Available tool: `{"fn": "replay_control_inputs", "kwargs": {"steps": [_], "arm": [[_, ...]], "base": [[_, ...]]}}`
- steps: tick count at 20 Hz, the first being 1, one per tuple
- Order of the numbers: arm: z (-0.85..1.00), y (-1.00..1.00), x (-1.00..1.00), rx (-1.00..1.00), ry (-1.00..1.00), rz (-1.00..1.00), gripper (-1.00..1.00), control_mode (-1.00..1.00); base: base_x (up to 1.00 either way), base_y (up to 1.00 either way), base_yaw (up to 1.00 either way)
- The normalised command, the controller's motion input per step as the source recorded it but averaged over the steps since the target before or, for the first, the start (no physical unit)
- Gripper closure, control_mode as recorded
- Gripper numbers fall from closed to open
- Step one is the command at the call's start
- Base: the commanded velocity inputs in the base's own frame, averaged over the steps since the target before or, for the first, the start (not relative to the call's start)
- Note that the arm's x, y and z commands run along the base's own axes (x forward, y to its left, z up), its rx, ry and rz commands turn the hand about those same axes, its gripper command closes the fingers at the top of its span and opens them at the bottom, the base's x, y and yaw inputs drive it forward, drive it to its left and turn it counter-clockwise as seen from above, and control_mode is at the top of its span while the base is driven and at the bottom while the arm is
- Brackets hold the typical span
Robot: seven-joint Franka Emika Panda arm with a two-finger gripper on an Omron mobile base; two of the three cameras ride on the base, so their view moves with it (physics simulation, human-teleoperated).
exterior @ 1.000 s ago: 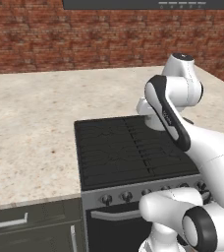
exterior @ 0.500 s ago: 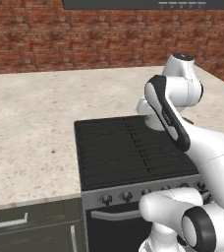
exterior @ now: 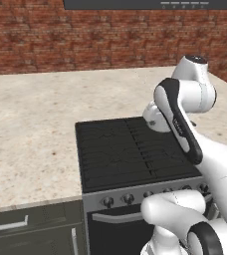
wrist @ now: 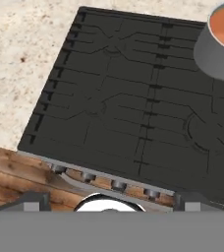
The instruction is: Retrieve the steak from the fridge and place it on the saucepan with marinade on the stove.
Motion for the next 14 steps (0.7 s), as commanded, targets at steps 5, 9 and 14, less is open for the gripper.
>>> {"fn": "replay_control_inputs", "kwargs": {"steps": [5, 9, 14], "arm": [[0.0, 0.0, -0.53, 0.0, -0.21, 0.33, -1.0, -1.0], [0.0, 0.0, -0.01, 0.0, -0.06, 0.07, -1.0, -1.0], [0.0, 0.13, 0.72, 0.0, -0.02, -0.16, -1.0, -1.0]], "base": [[0.0, 0.0, 0.0], [0.0, 0.0, 0.0], [0.0, 0.0, 0.0]]}}
